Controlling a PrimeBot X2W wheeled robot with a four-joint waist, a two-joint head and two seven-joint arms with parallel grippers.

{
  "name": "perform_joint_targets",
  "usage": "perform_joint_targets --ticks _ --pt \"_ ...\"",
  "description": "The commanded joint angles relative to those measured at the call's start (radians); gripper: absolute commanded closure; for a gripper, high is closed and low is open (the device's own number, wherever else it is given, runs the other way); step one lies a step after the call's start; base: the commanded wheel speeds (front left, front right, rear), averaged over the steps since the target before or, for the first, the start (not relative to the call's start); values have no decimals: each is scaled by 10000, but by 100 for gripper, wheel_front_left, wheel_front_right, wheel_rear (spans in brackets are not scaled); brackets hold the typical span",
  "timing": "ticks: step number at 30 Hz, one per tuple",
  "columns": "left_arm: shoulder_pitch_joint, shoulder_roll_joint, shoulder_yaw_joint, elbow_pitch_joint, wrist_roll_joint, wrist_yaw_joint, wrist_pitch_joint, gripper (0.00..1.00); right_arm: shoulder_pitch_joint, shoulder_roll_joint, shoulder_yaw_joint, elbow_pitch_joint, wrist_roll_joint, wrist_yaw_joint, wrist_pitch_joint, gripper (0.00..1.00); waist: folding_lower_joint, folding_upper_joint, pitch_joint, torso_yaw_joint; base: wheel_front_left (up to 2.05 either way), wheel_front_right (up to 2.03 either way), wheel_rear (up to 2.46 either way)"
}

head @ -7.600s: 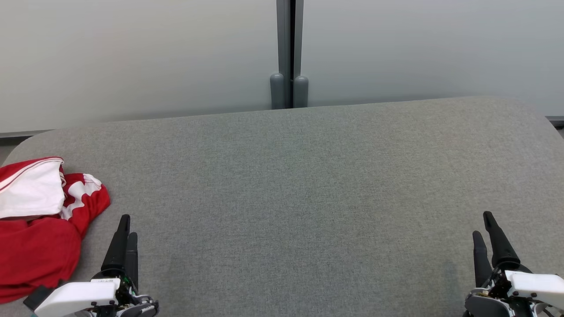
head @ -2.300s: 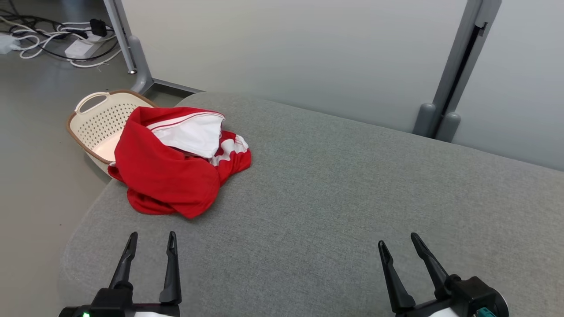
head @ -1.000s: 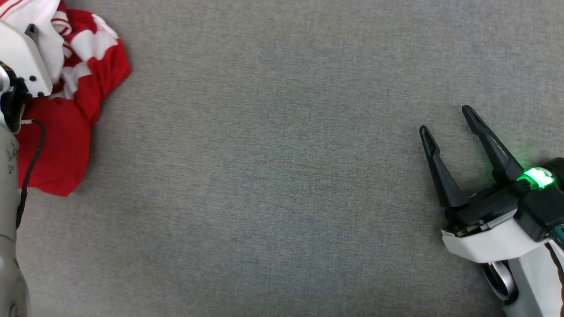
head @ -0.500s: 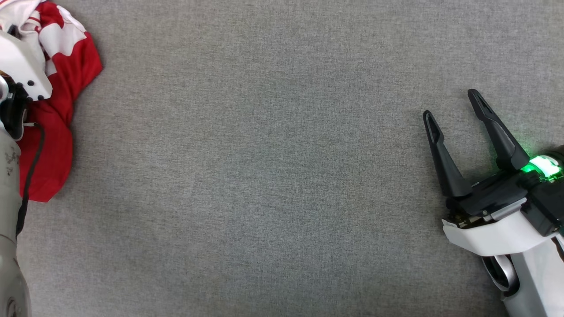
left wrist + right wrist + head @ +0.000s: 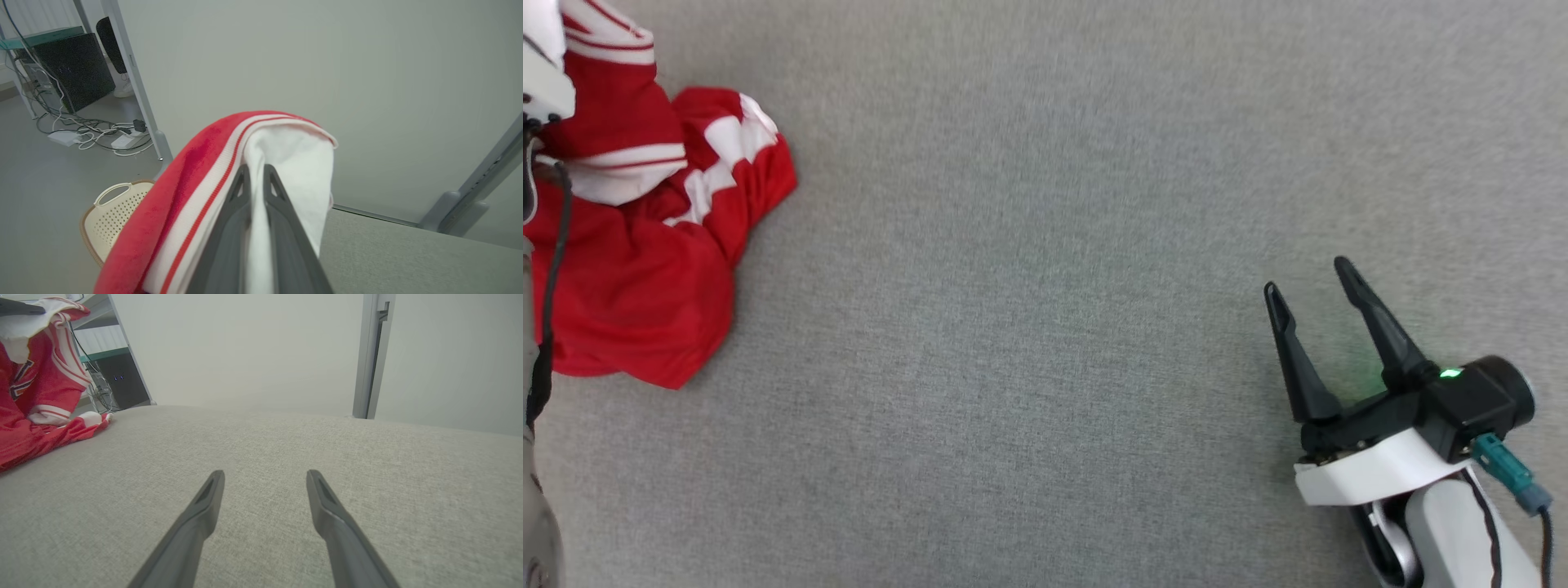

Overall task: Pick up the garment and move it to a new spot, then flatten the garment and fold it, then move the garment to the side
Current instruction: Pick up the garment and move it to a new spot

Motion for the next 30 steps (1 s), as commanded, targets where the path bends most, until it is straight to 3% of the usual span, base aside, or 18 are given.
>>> perform_joint_targets --ticks 1,7,12,16,20,25,30 --pt "166 169 -185 -272 -171 -40 114 100 161 85 -33 45 63 -19 -7 0 0 0 -964 -170 0 0 0" --pt "626 824 -1335 -2553 -1270 -35 1023 100 678 880 171 436 128 -16 -7 0 0 0 -2523 -839 0 0 0" --pt "906 821 -1671 -4534 -2627 -36 2131 100 1027 1284 306 604 206 -16 -7 0 0 0 -3444 -1724 0 0 0" --pt "914 603 -1704 -5779 -3396 3 3036 100 1130 1383 235 625 281 -16 -7 0 0 0 -3684 -2674 0 0 0" --pt "410 237 -1809 -6668 -3657 330 3555 100 1031 1439 127 582 281 -14 -7 0 0 0 -3552 -3780 0 0 0" --pt "-425 -543 -2051 -7174 -3675 721 3563 100 958 1447 -51 468 611 -13 -7 0 0 0 -3182 -5009 0 0 0" --pt "-695 -1266 -2346 -7021 -3713 841 3384 100 1000 1451 -113 422 812 -11 -7 0 0 0 -2905 -5686 0 0 0"
